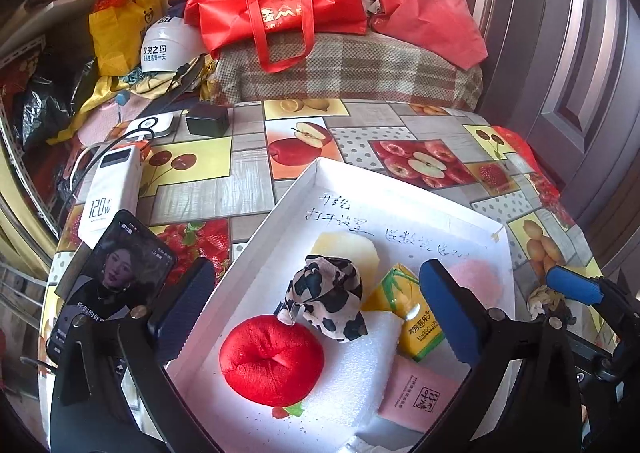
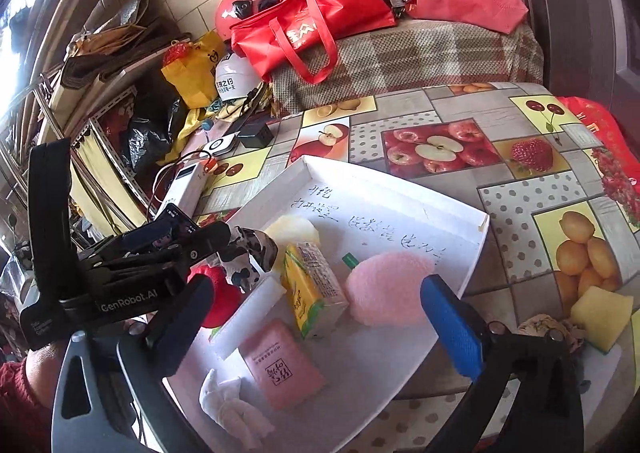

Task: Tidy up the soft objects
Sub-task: 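Open the left gripper over the box while the right gripper releases the tissue pack inside, then move both grippers back toward the remaining rope toy and sponges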

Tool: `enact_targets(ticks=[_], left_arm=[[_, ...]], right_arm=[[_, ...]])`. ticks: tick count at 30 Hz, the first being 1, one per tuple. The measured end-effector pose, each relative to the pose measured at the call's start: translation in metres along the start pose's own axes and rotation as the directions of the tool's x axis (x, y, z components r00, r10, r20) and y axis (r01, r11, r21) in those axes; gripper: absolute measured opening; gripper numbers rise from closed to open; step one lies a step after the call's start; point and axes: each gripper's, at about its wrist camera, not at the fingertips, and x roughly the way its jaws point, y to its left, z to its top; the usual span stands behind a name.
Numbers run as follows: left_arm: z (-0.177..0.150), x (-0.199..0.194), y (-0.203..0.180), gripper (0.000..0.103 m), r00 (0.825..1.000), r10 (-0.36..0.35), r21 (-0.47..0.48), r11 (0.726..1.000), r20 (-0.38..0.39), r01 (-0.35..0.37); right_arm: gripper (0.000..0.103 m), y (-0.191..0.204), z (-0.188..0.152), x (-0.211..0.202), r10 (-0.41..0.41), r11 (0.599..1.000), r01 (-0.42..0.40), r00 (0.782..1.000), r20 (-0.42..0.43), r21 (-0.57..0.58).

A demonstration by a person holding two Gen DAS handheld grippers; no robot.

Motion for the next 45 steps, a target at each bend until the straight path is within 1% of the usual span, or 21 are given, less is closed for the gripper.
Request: enact_targets(ticks=[4,7,9,11,13,15,16,19,20,21,22,23,25,26,28,30,32,34,36,41,45], left_arm=[[-0.001,-0.014,-0.01,0.103,0.999,0.024,0.028,0.999,0.026,-0.024],[0.001,-0.031,-0.008,0.103,0.999,0.011,0.011,1.0,0.048,-0.011],[0.007,-0.053,-0.001,0.103,0.995,0.01,-0.017,1.0,0.094,-0.008],[0.015,-0.081,0.01,0.103,0.988,0.017,-0.04,0.999,0.156,-0.01],[0.021,-0.11,0.022,0.103,0.976,0.027,-0.071,0.997,0.215,-0.013],[0.026,-0.139,0.032,0.103,0.962,0.044,-0.104,0.994,0.269,-0.017],[0.027,-0.154,0.036,0.103,0.954,0.046,-0.117,0.993,0.298,-0.011],[0.029,-0.199,0.041,0.103,0.922,0.012,-0.124,0.992,0.388,0.039],[0.03,-0.212,0.04,0.103,0.909,-0.003,-0.117,0.991,0.417,0.057],[0.031,-0.223,0.038,0.103,0.899,-0.023,-0.107,0.991,0.437,0.077],[0.031,-0.232,0.036,0.103,0.893,-0.041,-0.1,0.99,0.449,0.096],[0.03,-0.24,0.033,0.103,0.891,-0.048,-0.102,0.989,0.452,0.105],[0.028,-0.246,0.025,0.103,0.899,-0.027,-0.128,0.987,0.437,0.092],[0.025,-0.245,0.02,0.103,0.909,-0.018,-0.141,0.987,0.417,0.084],[0.016,-0.242,0.011,0.103,0.924,-0.02,-0.151,0.985,0.381,0.084],[0.003,-0.232,0.001,0.103,0.942,-0.063,-0.149,0.982,0.329,0.118],[-0.012,-0.22,-0.014,0.103,0.96,-0.108,-0.114,0.983,0.257,0.141],[-0.024,-0.213,-0.026,0.103,0.973,-0.112,-0.076,0.989,0.203,0.129],[-0.032,-0.211,-0.032,0.103,0.977,-0.124,-0.053,0.989,0.174,0.135],[-0.045,-0.211,-0.047,0.103,0.983,-0.114,-0.018,0.993,0.145,0.118],[-0.058,-0.204,-0.066,0.103,0.985,-0.147,0.033,0.989,0.095,0.145]], right_arm=[[0.103,0.008,0.001,-0.022,-0.05,0.997,0.054,0.997,0.054,-0.059],[0.103,0.009,0.006,-0.044,-0.07,0.994,0.079,0.991,0.112,-0.077],[0.103,0.008,0.011,-0.067,-0.096,0.99,0.112,0.98,0.175,-0.082],[0.103,0.005,0.017,-0.097,-0.13,0.985,0.156,0.957,0.26,-0.08],[0.103,0.0,0.022,-0.13,-0.17,0.977,0.203,0.919,0.355,-0.059],[0.103,-0.004,0.028,-0.165,-0.195,0.973,0.23,0.872,0.448,-0.024],[0.103,-0.007,0.029,-0.186,-0.194,0.974,0.228,0.843,0.501,-0.007],[0.103,-0.013,0.027,-0.249,-0.151,0.984,0.179,0.731,0.665,0.026],[0.103,-0.016,0.025,-0.266,-0.134,0.987,0.157,0.7,0.701,0.032],[0.103,-0.021,0.025,-0.281,-0.121,0.99,0.134,0.682,0.721,0.04],[0.103,-0.025,0.025,-0.291,-0.121,0.991,0.118,0.676,0.726,0.056],[0.103,-0.03,0.027,-0.298,-0.14,0.99,0.113,0.681,0.719,0.086],[0.103,-0.04,0.027,-0.302,-0.187,0.982,0.113,0.708,0.681,0.152],[0.103,-0.045,0.023,-0.303,-0.197,0.979,0.108,0.711,0.675,0.173],[0.103,-0.049,0.01,-0.306,-0.222,0.972,0.105,0.703,0.675,0.211],[0.103,-0.05,-0.002,-0.31,-0.239,0.968,0.113,0.7,0.673,0.225],[0.103,-0.048,-0.01,-0.315,-0.257,0.965,0.147,0.691,0.676,0.216],[0.103,-0.046,-0.015,-0.321,-0.283,0.959,0.192,0.681,0.675,0.209],[0.103,-0.046,-0.017,-0.327,-0.295,0.955,0.209,0.678,0.673,0.209],[0.103,-0.051,-0.026,-0.338,-0.296,0.955,0.189,0.674,0.676,0.23],[0.103,-0.055,-0.031,-0.338,-0.301,0.953,0.189,0.689,0.659,0.238]])
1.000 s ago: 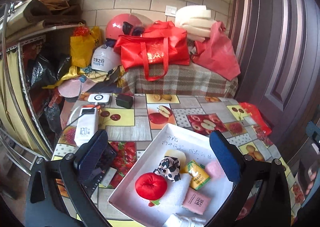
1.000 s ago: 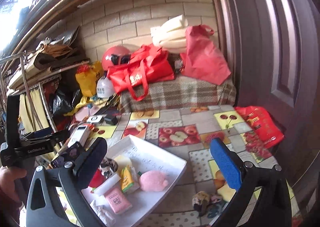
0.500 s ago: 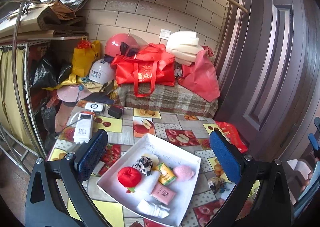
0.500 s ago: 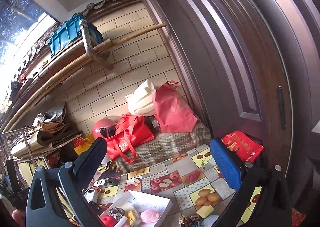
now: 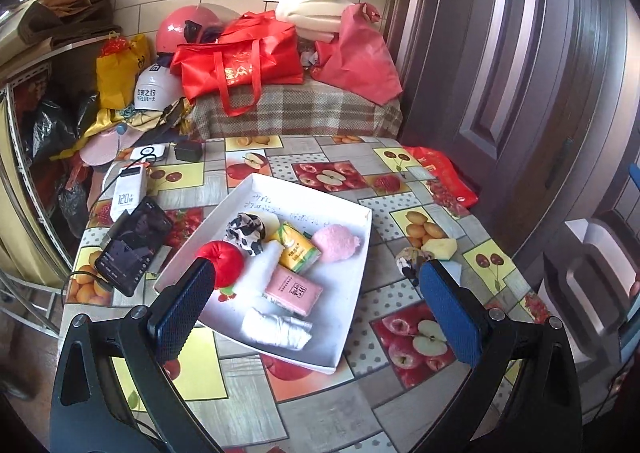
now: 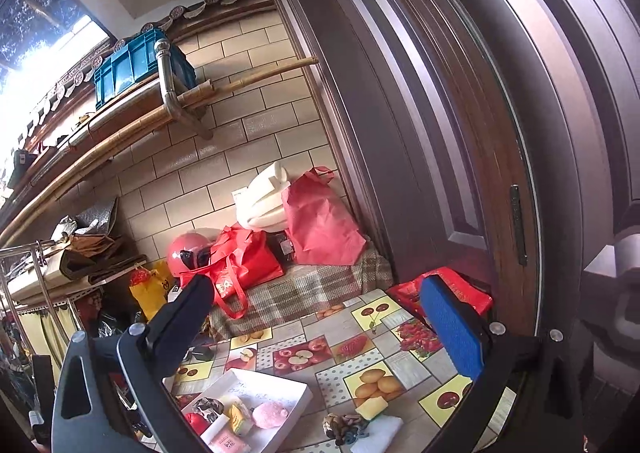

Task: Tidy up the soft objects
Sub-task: 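Move both grippers back toward the remaining rope toy and sponges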

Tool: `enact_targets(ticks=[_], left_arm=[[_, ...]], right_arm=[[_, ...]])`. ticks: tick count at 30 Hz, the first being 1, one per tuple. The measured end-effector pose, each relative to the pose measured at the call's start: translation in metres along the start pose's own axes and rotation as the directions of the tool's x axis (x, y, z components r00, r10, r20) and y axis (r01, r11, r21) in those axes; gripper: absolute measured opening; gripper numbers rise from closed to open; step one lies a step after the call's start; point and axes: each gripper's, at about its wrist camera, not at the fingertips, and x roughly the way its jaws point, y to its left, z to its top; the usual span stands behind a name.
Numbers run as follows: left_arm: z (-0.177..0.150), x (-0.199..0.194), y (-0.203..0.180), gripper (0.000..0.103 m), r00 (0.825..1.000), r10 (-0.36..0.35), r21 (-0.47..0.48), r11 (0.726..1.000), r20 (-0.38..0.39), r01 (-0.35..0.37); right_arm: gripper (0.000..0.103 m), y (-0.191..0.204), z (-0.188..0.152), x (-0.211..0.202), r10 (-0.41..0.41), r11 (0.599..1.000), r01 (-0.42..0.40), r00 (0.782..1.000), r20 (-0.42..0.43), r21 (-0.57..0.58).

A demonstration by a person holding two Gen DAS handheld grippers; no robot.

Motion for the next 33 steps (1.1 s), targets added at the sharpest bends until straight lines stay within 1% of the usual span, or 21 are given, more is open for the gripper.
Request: enact_targets(ticks=[5,10,13,14,16,17,18,20,22,23,25,26,27,28,30,32,33], left_arm=[[-0.013,0.013,-0.025,0.103,0.997,-0.048,0.041,0.998,-0.062,0.051],[-0.021,0.028,-0.048,0.103,0.989,-0.088,0.034,0.995,-0.115,0.092],[-0.022,0.033,-0.057,0.102,0.986,-0.099,0.02,0.995,-0.132,0.102],[-0.022,0.034,-0.059,0.102,0.987,-0.096,0.017,0.995,-0.133,0.099],[-0.023,0.034,-0.06,0.103,0.988,-0.077,0.008,0.997,-0.133,0.079],[-0.024,0.033,-0.058,0.103,0.989,-0.064,-0.002,0.998,-0.132,0.064],[-0.025,0.033,-0.055,0.103,0.99,-0.049,-0.016,0.999,-0.131,0.047],[-0.027,0.03,-0.045,0.103,0.992,-0.012,-0.052,0.999,-0.125,0.006],[-0.031,0.026,-0.034,0.103,0.992,0.037,-0.091,0.995,-0.119,-0.048],[-0.034,0.024,-0.027,0.103,0.991,0.066,-0.111,0.991,-0.118,-0.08],[-0.042,0.019,-0.013,0.103,0.985,0.121,-0.158,0.978,-0.124,-0.14],[-0.046,0.017,-0.006,0.103,0.981,0.143,-0.183,0.969,-0.129,-0.165],[-0.051,0.014,0.0,0.103,0.977,0.165,-0.206,0.96,-0.133,-0.19],[-0.055,0.011,0.006,0.103,0.973,0.188,-0.228,0.949,-0.136,-0.216],[-0.062,0.005,0.019,0.103,0.961,0.236,-0.272,0.924,-0.144,-0.268],[-0.068,-0.002,0.031,0.103,0.951,0.268,-0.317,0.898,-0.155,-0.305],[-0.07,-0.005,0.036,0.103,0.947,0.279,-0.334,0.887,-0.161,-0.318]], right_arm=[[0.103,-0.01,0.001,-0.005,-0.007,1.0,0.007,1.0,-0.015,0.0],[0.103,-0.026,0.003,-0.007,-0.012,1.0,0.011,0.999,-0.042,-0.017],[0.103,-0.036,-0.002,0.009,-0.033,0.998,0.027,0.994,-0.106,-0.056],[0.103,-0.04,-0.006,0.017,-0.027,0.997,0.018,0.991,-0.133,-0.069],[0.103,-0.045,-0.02,0.037,0.014,0.995,-0.034,0.98,-0.197,-0.098],[0.103,-0.045,-0.03,0.051,0.039,0.99,-0.071,0.968,-0.249,-0.124],[0.103,-0.043,-0.043,0.066,0.059,0.981,-0.112,0.949,-0.309,-0.159],[0.103,-0.035,-0.077,0.096,0.065,0.947,-0.194,0.897,-0.438,-0.256],[0.103,-0.026,-0.115,0.121,0.049,0.898,-0.273,0.841,-0.539,-0.346],[0.103,-0.024,-0.132,0.131,0.049,0.878,-0.312,0.814,-0.579,-0.363],[0.103,-0.022,-0.157,0.148,0.082,0.862,-0.382,0.754,-0.652,-0.334],[0.103,-0.02,-0.166,0.155,0.095,0.854,-0.406,0.734,-0.672,-0.324],[0.103,-0.017,-0.173,0.16,0.103,0.843,-0.427,0.724,-0.682,-0.326],[0.103,-0.015,-0.179,0.165,0.107,0.827,-0.447,0.72,-0.685,-0.341],[0.103,-0.007,-0.188,0.177,0.122,0.797,-0.48,0.722,-0.681,-0.366],[0.103,-0.001,-0.198,0.196,0.153,0.783,-0.517,0.7,-0.698,-0.347],[0.103,0.003,-0.204,0.207,0.164,0.777,-0.534,0.683,-0.711,-0.334]])
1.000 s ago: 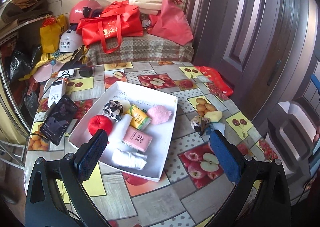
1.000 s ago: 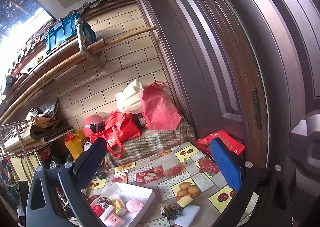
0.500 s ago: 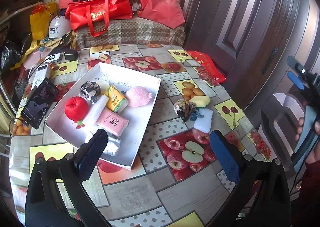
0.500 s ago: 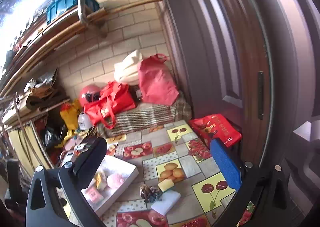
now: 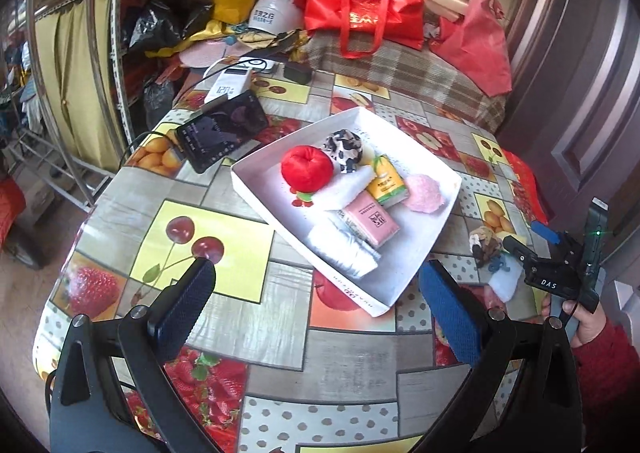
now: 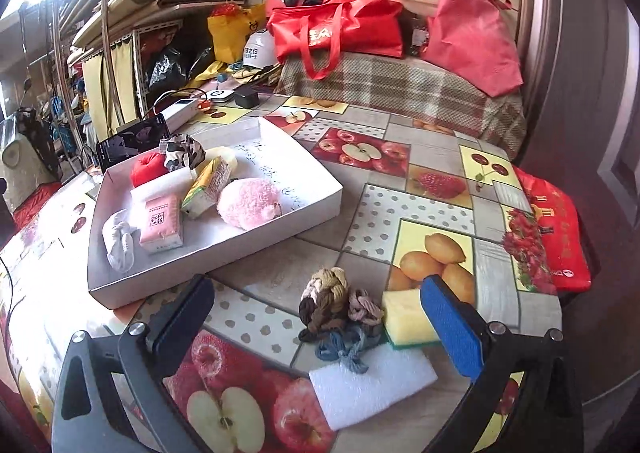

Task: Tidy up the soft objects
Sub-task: 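Move both grippers back toward the remaining rope toy and sponges, then grasp the braided grey rope toy with the right gripper while the left gripper approaches the green sponge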

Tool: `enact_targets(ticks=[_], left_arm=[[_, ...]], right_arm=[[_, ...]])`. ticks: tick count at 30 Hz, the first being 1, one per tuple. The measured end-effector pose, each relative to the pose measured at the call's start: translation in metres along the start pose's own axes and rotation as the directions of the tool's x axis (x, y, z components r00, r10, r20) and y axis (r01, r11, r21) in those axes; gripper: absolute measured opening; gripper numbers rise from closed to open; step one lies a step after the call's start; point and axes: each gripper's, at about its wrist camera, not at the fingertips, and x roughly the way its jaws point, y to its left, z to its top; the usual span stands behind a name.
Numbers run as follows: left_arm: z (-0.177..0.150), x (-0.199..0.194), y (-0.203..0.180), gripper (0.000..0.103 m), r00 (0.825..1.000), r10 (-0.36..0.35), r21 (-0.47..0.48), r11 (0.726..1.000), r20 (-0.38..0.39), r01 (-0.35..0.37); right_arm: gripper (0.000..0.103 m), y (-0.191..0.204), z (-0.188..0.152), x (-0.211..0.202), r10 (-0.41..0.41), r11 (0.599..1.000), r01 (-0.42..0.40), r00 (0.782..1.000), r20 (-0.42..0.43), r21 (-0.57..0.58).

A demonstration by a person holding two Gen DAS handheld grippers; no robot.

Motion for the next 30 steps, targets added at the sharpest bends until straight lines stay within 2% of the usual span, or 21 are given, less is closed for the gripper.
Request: enact_targets(ticks=[3,6,7,9,10,11,13,14,15,18,21,22,24,27,28,30], left_arm=[[-0.001,-0.003,0.011,0.103,0.999,0.035,-0.021,0.999,0.002,-0.035],[0.0,-0.001,0.015,0.103,0.999,0.047,-0.021,0.999,-0.005,-0.047],[0.002,0.001,0.015,0.103,0.999,0.05,-0.016,0.999,-0.008,-0.05],[0.008,0.007,0.012,0.103,0.999,0.047,-0.008,0.999,-0.011,-0.047],[0.01,0.011,0.01,0.103,0.999,0.037,-0.006,0.999,-0.014,-0.037],[0.013,0.015,0.007,0.103,0.999,0.027,0.0,1.0,-0.018,-0.027],[0.016,0.024,-0.002,0.103,0.999,0.005,0.021,1.0,-0.034,-0.004],[0.017,0.029,-0.006,0.103,0.999,-0.009,0.035,0.999,-0.044,0.01],[0.017,0.034,-0.012,0.103,0.998,-0.022,0.049,0.998,-0.055,0.025],[0.015,0.046,-0.031,0.103,0.994,-0.063,0.104,0.992,-0.092,0.073],[0.014,0.052,-0.045,0.103,0.988,-0.092,0.159,0.981,-0.12,0.111],[0.013,0.053,-0.047,0.103,0.987,-0.1,0.166,0.979,-0.123,0.12],[0.013,0.053,-0.051,0.103,0.984,-0.123,0.169,0.975,-0.13,0.144],[0.012,0.053,-0.053,0.103,0.98,-0.14,0.17,0.972,-0.141,0.164],[0.011,0.052,-0.053,0.103,0.98,-0.142,0.174,0.971,-0.139,0.165],[0.009,0.05,-0.052,0.103,0.981,-0.137,0.186,0.969,-0.134,0.161]], right_arm=[[0.103,-0.001,0.004,0.036,0.041,0.999,-0.042,0.997,-0.059,-0.017],[0.103,-0.003,-0.005,0.073,0.048,0.999,-0.051,0.98,-0.192,-0.011],[0.103,-0.003,-0.01,0.08,0.087,0.996,-0.087,0.969,-0.233,0.011],[0.103,0.01,-0.016,0.072,0.142,0.989,-0.149,0.96,-0.24,-0.01],[0.103,0.019,-0.017,0.063,0.213,0.975,-0.223,0.946,-0.243,-0.015],[0.103,0.029,-0.019,0.051,0.298,0.951,-0.31,0.923,-0.245,-0.014],[0.103,0.046,-0.022,0.025,0.463,0.878,-0.478,0.852,-0.245,-0.002],[0.103,0.05,-0.023,0.01,0.496,0.86,-0.511,0.838,-0.227,-0.008],[0.103,0.051,-0.023,-0.005,0.497,0.86,-0.509,0.846,-0.193,-0.018],[0.103,0.037,-0.023,-0.038,0.446,0.895,-0.446,0.89,-0.089,0.023],[0.103,0.022,-0.023,-0.055,0.302,0.953,-0.301,0.953,-0.016,0.025],[0.103,0.019,-0.024,-0.057,0.271,0.963,-0.271,0.963,-0.008,0.013],[0.103,0.017,-0.025,-0.049,0.248,0.969,-0.247,0.968,-0.034,0.022],[0.103,0.02,-0.029,-0.037,0.255,0.967,-0.254,0.965,-0.062,0.029],[0.103,0.019,-0.032,-0.037,0.239,0.971,-0.238,0.969,-0.061,0.026],[0.102,0.014,-0.037,-0.028,0.143,0.99,-0.142,0.986,-0.089,0.027]])
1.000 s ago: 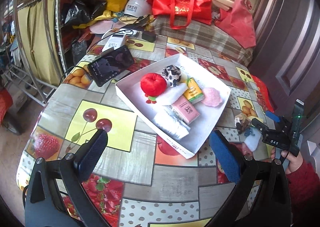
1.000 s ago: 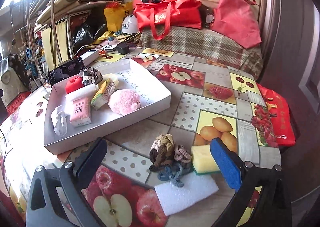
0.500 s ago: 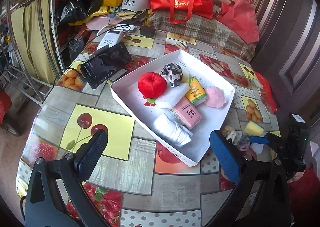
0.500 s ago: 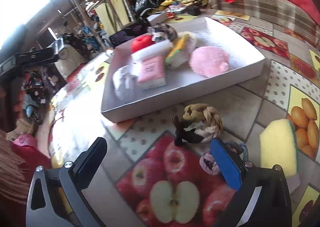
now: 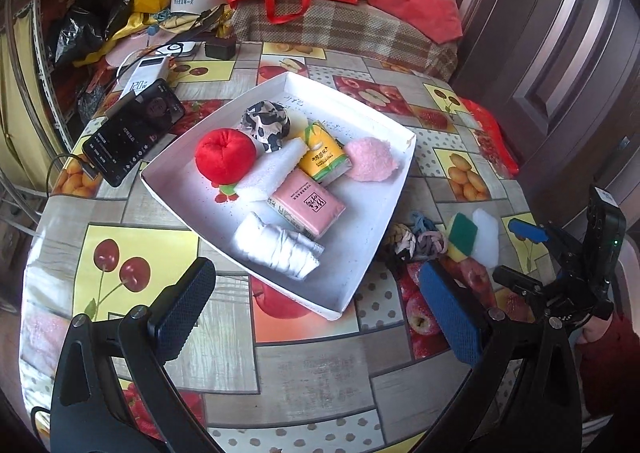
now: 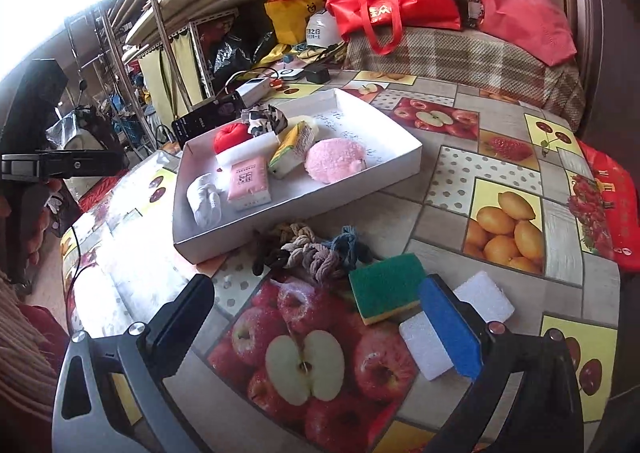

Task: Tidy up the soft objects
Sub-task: 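Grasp the braided grey rope toy with the right gripper while the left gripper approaches the green sponge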

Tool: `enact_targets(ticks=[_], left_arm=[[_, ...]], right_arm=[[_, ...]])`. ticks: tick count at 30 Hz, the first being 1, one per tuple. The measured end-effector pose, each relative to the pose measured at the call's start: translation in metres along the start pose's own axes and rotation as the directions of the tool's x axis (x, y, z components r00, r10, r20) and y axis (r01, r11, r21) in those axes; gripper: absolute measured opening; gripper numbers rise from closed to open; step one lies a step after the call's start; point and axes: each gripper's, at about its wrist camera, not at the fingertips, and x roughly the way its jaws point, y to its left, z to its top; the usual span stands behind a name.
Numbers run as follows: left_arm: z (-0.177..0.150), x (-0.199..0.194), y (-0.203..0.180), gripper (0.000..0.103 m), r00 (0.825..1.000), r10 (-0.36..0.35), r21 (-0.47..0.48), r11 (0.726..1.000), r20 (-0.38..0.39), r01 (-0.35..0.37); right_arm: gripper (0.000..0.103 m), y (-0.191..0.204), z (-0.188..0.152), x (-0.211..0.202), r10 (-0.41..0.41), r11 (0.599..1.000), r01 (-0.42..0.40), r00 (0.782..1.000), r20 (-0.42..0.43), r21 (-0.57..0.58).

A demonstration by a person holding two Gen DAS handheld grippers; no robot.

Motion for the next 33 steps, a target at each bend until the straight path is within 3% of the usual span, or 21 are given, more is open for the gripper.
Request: enact_targets(ticks=[3,6,10,11,12,13,17,18,20,22,25,27,29,33], left_arm=[[-0.004,0.0,0.0,0.103,1.0,0.014,0.004,1.0,0.0,-0.014],[-0.008,0.001,0.002,0.103,1.0,0.019,-0.011,1.0,-0.012,-0.019],[-0.009,0.001,0.002,0.103,1.0,0.021,-0.024,0.999,-0.012,-0.022],[-0.009,0.0,0.001,0.103,1.0,0.023,-0.024,0.999,-0.009,-0.023],[-0.01,-0.001,0.001,0.103,1.0,0.022,-0.022,1.0,-0.006,-0.022],[-0.01,-0.003,0.002,0.103,1.0,0.021,-0.022,1.0,-0.004,-0.021],[-0.013,-0.006,0.006,0.103,1.0,0.029,-0.039,0.999,0.003,-0.029],[-0.012,-0.005,0.008,0.103,1.0,0.03,-0.045,0.999,0.003,-0.029],[-0.01,-0.001,0.005,0.103,1.0,0.022,-0.038,0.999,-0.003,-0.022],[-0.006,0.006,-0.006,0.103,1.0,-0.005,0.006,1.0,-0.003,0.005],[0.002,0.026,-0.034,0.103,0.997,-0.073,0.11,0.991,-0.017,0.074],[0.007,0.046,-0.058,0.103,0.991,-0.117,0.166,0.978,-0.063,0.126],[0.011,0.07,-0.087,0.102,0.981,-0.15,0.226,0.958,-0.126,0.176],[0.014,0.121,-0.147,0.102,0.962,-0.155,0.348,0.91,-0.224,0.228]], right_arm=[[0.102,-0.014,-0.001,0.015,-0.063,0.998,0.063,0.997,-0.035,0.0],[0.102,-0.004,0.011,0.021,0.012,0.995,-0.016,0.999,-0.041,-0.102],[0.098,0.034,0.027,0.048,0.062,0.946,-0.091,0.993,-0.101,-0.312],[0.091,0.041,0.029,0.059,0.067,0.932,-0.11,0.989,-0.135,-0.345],[0.069,0.046,0.029,0.071,0.062,0.921,-0.124,0.982,-0.177,-0.37],[0.056,0.05,0.027,0.082,0.043,0.91,-0.126,0.976,-0.215,-0.395],[0.045,0.058,0.016,0.103,-0.031,0.866,-0.115,0.959,-0.281,-0.487],[0.027,0.059,0.015,0.1,-0.015,0.868,-0.128,0.959,-0.283,-0.48],[0.02,0.06,0.014,0.088,-0.014,0.864,-0.117,0.967,-0.256,-0.49],[0.019,0.053,0.017,0.063,0.013,0.894,-0.098,0.981,-0.193,-0.438],[0.019,0.026,0.021,0.01,0.07,0.964,-0.081,0.996,-0.053,-0.253],[0.019,0.002,0.016,-0.025,0.034,0.994,-0.029,0.999,0.04,-0.109],[0.019,-0.024,0.007,-0.054,-0.015,0.998,0.009,0.994,0.112,0.054],[0.019,-0.056,-0.015,-0.099,-0.109,0.956,0.046,0.972,0.207,0.29]])
